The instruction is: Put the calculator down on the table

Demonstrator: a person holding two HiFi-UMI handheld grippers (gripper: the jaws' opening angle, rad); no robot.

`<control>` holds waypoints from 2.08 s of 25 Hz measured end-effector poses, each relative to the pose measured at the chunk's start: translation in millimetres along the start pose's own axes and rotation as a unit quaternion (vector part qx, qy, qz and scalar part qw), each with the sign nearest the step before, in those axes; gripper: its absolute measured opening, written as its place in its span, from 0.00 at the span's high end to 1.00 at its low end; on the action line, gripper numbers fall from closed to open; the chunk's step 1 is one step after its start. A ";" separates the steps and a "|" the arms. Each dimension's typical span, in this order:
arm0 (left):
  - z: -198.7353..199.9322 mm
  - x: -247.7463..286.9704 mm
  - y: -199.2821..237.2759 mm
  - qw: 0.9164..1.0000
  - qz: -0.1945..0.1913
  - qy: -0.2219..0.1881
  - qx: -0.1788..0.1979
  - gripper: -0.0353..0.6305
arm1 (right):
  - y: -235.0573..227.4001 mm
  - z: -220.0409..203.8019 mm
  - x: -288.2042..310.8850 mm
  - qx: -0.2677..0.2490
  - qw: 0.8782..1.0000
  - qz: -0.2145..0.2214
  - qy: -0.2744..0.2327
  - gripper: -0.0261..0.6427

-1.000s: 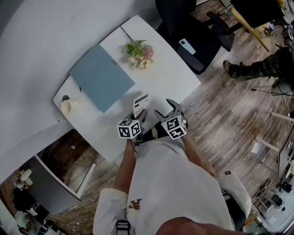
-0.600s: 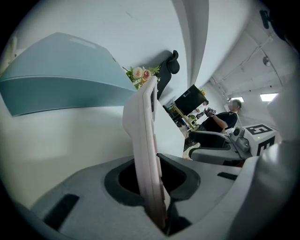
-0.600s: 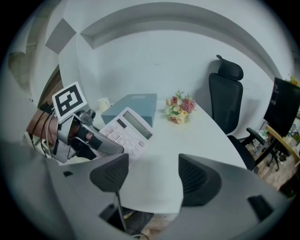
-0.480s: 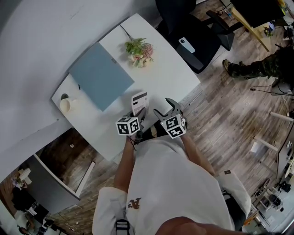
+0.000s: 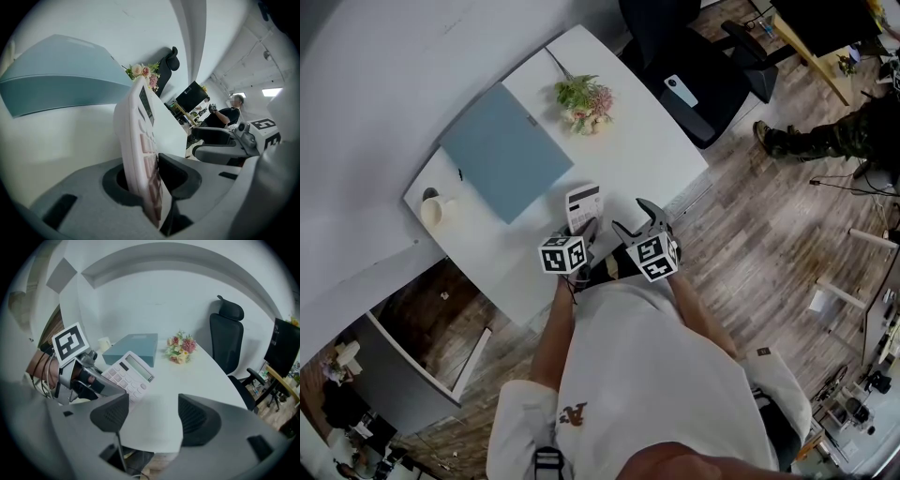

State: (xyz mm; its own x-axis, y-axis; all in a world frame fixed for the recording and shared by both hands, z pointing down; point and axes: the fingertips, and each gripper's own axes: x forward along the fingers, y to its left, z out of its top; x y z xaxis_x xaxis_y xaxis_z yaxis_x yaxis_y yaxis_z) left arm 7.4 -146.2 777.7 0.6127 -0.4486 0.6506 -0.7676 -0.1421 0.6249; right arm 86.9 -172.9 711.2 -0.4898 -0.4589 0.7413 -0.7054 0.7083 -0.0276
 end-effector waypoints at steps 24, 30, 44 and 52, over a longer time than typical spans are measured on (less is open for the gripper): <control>-2.4 -10.0 10.5 0.996 0.055 -0.013 0.072 0.59 | 7.6 -1.8 -6.3 -0.004 1.000 0.000 -0.001 0.47; -3.5 -10.7 16.8 0.994 0.073 -0.015 0.080 0.55 | 9.1 -4.5 -4.8 -0.005 1.000 0.001 -0.002 0.47; -5.7 -17.7 31.0 0.988 0.116 -0.024 0.097 0.45 | 13.5 -5.2 -6.1 -0.009 1.000 0.005 0.000 0.48; -5.3 -18.6 36.0 0.986 0.129 -0.031 0.105 0.41 | 15.5 -5.1 -3.6 -0.012 1.000 0.006 0.002 0.48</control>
State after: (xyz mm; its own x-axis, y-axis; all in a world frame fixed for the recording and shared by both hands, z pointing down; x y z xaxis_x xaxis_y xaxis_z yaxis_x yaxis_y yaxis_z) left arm -30.6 -138.3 790.3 0.3851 -0.5467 0.7435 -0.9220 -0.1937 0.3351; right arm 80.3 -157.5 711.6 -0.4965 -0.4487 0.7431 -0.6866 0.7267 -0.0199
